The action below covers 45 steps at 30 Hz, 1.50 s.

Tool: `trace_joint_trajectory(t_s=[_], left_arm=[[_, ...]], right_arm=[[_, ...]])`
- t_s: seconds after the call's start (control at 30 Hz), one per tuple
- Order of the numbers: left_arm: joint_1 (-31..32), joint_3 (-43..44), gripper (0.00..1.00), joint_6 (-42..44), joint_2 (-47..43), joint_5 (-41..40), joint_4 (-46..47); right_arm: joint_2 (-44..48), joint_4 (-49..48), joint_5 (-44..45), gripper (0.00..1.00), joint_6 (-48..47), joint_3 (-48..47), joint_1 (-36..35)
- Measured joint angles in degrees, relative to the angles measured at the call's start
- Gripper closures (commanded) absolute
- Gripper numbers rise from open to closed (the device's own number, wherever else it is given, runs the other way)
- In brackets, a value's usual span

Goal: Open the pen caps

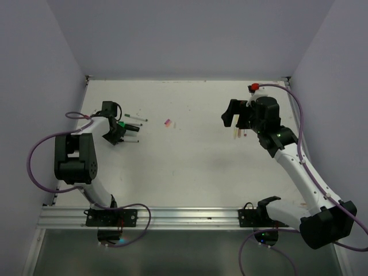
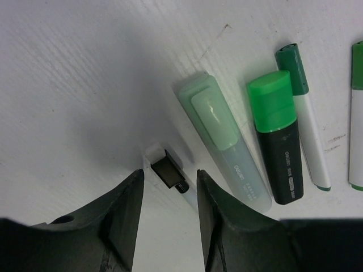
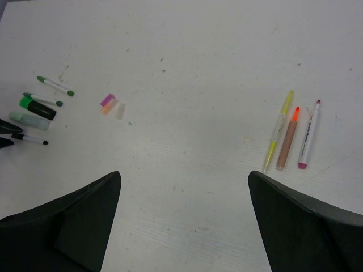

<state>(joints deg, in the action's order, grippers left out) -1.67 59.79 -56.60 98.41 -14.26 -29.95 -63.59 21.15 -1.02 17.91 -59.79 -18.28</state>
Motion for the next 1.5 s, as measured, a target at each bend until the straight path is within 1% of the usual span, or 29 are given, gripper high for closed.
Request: trace_joint_trajectory(t_s=[0.1,0.2,0.23,0.3,0.33,0.5,0.6,0.63,0.7,0.8,0.9,1.0,1.07,1.17,1.37,1.4,1.5], left_arm=[[-0.31,0.24,0.55,-0.04,1.73,0.17,0.42],[-0.44,0.79,0.60,-0.33,2.19,0.42,0.79],[-0.48,0.79,0.64,-0.37,2.38,0.46,0.79],[-0.52,0.79,0.69,-0.42,2.38,0.44,0.76],[-0.55,0.72,0.73,-0.39,2.38,0.44,0.81],[-0.57,-1.70,0.83,0.09,0.79,0.55,2.60],[-0.57,-5.11,0.87,0.94,-2.19,1.07,3.65],[-0.57,-6.40,0.93,1.53,-3.41,1.46,3.58],[-0.57,-8.90,1.00,2.82,-6.01,2.54,3.50],[-0.42,-13.18,1.00,5.18,-12.26,5.25,4.46],[0.57,-17.40,1.00,6.93,-21.75,8.79,7.26],[3.78,-20.17,1.00,7.76,-30.12,12.20,12.79],[6.88,-21.33,1.00,7.72,-33.64,13.73,16.59],[12.11,-22.75,1.00,7.17,-35.98,15.61,22.75],[20.15,-24.50,1.00,4.94,-36.61,16.96,31.71],[21.59,-24.74,1.00,4.68,-36.63,16.57,33.11],[25.83,-25.62,1.00,3.96,-36.63,16.00,37.33]], right_arm=[[0.00,-0.11,0.02,0.01,-0.02,0.04,-0.09],[0.00,-0.20,0.02,0.02,0.00,0.07,-0.11],[0.00,-0.20,0.02,0.02,-0.02,0.07,-0.11],[0.00,-0.20,0.02,0.01,-0.02,0.07,-0.11],[0.00,-0.22,0.02,0.01,0.00,0.07,-0.11],[0.00,-0.37,-0.02,0.01,0.00,0.31,-0.20],[0.00,-0.79,-0.39,0.01,-0.02,0.31,-0.33],[-0.02,-1.05,-0.79,0.02,-0.13,0.33,-0.42],[-0.15,-2.10,-2.89,0.02,-0.50,0.52,-0.85],[-0.96,-4.15,-6.34,0.01,-1.36,1.16,-3.19],[-3.08,-5.73,-8.76,0.02,-2.43,1.22,-7.65],[-5.33,-7.56,-9.22,0.02,-2.82,1.90,-13.68],[-6.40,-9.38,-9.27,0.04,-2.51,3.32,-17.49],[-8.39,-12.46,-8.85,0.07,-1.40,5.51,-22.99],[-13.97,-20.11,-4.39,0.19,0.81,6.14,-32.68],[-14.86,-21.49,-3.54,0.23,1.22,6.16,-33.83],[-17.22,-24.92,-0.74,0.28,2.32,6.16,-35.87]])
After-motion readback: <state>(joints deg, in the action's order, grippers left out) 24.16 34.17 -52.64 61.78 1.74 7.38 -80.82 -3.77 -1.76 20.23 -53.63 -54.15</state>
